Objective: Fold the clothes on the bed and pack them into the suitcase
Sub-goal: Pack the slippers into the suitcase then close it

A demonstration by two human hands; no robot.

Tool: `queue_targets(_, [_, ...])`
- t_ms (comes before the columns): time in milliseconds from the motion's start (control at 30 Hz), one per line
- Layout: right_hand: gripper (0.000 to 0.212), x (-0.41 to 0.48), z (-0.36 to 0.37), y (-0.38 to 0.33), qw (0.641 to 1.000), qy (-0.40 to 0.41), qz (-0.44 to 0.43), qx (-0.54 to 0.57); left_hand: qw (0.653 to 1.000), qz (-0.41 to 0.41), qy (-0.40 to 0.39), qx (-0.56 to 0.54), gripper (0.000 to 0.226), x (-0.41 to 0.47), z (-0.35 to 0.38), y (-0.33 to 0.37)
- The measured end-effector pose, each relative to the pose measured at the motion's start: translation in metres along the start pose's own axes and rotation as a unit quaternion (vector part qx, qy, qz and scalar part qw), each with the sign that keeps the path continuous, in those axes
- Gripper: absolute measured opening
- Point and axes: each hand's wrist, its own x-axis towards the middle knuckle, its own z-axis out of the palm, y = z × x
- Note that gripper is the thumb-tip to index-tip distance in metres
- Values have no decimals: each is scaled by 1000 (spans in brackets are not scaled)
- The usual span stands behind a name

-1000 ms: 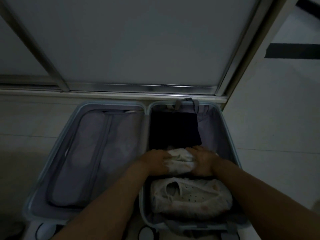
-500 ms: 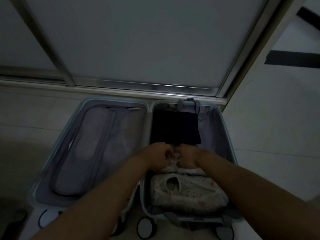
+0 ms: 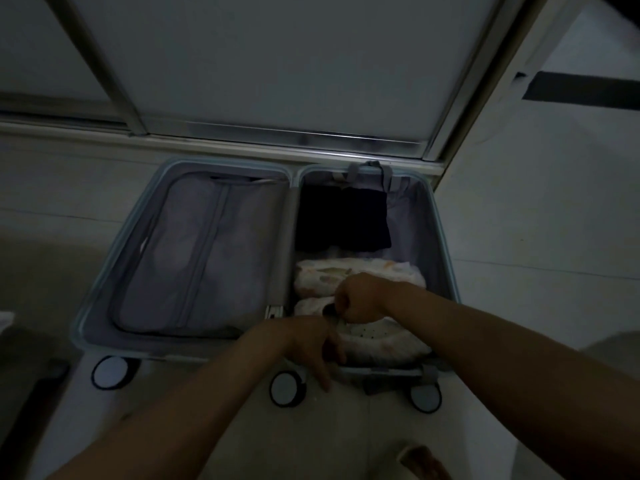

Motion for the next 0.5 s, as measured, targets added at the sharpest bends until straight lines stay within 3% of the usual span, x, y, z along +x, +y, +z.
queue_targets(133, [38,1,9,-10,996,-82,44,-14,998,-1,55,-7,33,5,10,-8])
queue_targets(233, [30,3,1,-12,978,-161,81,103,994,-14,88,-58,24,5,-2,-13])
queue_targets(300, [31,-3,-8,-10,945,-183,110,247,989,-27,83,-119,19,2,-13,-16])
queue_targets(367, [34,-8,-13,-4,890,-233,112,376,981,-50,59,-177,18,-1,-19,-21])
queue_targets(500, [20,-16,-16,9,837,-278,72,466,927,-70,25,-367,24,2,-20,-27])
